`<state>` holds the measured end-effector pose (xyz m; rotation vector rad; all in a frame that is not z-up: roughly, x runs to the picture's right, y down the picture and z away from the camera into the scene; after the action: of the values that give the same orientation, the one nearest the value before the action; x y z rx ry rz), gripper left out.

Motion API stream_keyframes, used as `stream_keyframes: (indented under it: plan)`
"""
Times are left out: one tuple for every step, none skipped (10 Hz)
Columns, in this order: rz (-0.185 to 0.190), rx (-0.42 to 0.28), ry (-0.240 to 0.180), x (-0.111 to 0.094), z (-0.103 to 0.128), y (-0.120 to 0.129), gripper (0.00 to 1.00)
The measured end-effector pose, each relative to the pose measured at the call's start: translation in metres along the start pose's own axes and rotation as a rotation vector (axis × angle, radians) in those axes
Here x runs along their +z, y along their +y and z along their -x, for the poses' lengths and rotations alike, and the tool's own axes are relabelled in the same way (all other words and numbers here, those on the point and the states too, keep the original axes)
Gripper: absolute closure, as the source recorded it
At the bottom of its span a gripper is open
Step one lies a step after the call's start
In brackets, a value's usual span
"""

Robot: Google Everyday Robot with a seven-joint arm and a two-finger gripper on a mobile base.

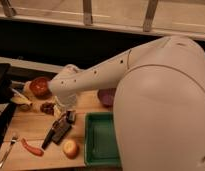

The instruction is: Wipe purple bowl with eraser

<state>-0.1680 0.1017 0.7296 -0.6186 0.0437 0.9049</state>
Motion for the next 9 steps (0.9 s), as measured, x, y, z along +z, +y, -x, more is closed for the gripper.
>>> stream_keyframes:
  plan:
    - [0.006, 0.014, 0.005, 0.0, -0.001, -0.001, 0.3]
    - [0.03, 0.06, 0.021, 0.006, -0.005, 0.0, 0.3]
    - [0.056, 0.145, 0.032, 0.016, -0.011, 0.001, 0.3]
    - [0.076, 0.227, 0.041, 0.027, -0.017, 0.002, 0.3]
    - [0.102, 0.336, 0.051, 0.042, -0.026, 0.004, 0.3]
    - [0.121, 0.417, 0.06, 0.053, -0.033, 0.009, 0.3]
    - [0.139, 0.467, 0.068, 0.06, -0.038, 0.019, 0.3]
    - [0.152, 0.49, 0.073, 0.065, -0.041, 0.028, 0.3]
    - [0.154, 0.494, 0.073, 0.065, -0.041, 0.029, 0.3]
